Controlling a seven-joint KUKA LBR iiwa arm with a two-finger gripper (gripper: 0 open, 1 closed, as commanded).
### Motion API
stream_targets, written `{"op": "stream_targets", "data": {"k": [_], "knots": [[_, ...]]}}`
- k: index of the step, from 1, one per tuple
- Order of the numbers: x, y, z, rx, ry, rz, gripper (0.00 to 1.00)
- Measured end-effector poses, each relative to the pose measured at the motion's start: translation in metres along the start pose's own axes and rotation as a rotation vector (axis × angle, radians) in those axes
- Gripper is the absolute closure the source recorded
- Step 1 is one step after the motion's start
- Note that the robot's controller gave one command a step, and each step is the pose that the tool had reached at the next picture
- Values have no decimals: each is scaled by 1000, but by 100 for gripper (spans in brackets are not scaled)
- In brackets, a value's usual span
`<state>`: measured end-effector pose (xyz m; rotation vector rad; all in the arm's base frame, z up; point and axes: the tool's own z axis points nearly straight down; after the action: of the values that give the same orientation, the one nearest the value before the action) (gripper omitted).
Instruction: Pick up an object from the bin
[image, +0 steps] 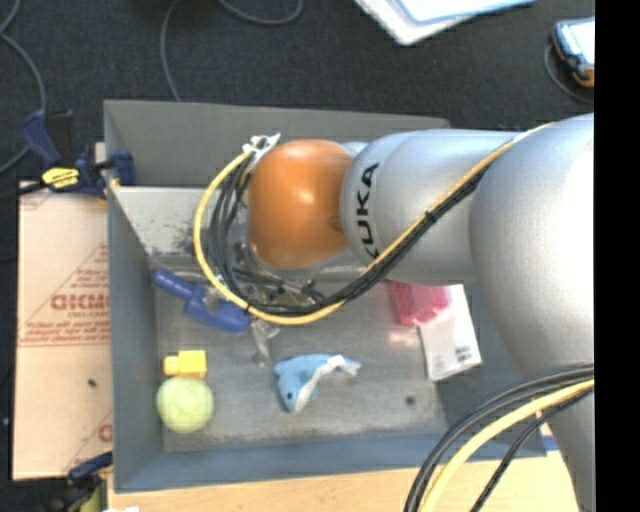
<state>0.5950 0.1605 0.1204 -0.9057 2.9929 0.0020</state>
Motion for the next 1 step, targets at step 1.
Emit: {"op": "stream_targets", "data": {"k": [1], "knots": [[23, 17, -11, -2, 9, 210, 0]]}}
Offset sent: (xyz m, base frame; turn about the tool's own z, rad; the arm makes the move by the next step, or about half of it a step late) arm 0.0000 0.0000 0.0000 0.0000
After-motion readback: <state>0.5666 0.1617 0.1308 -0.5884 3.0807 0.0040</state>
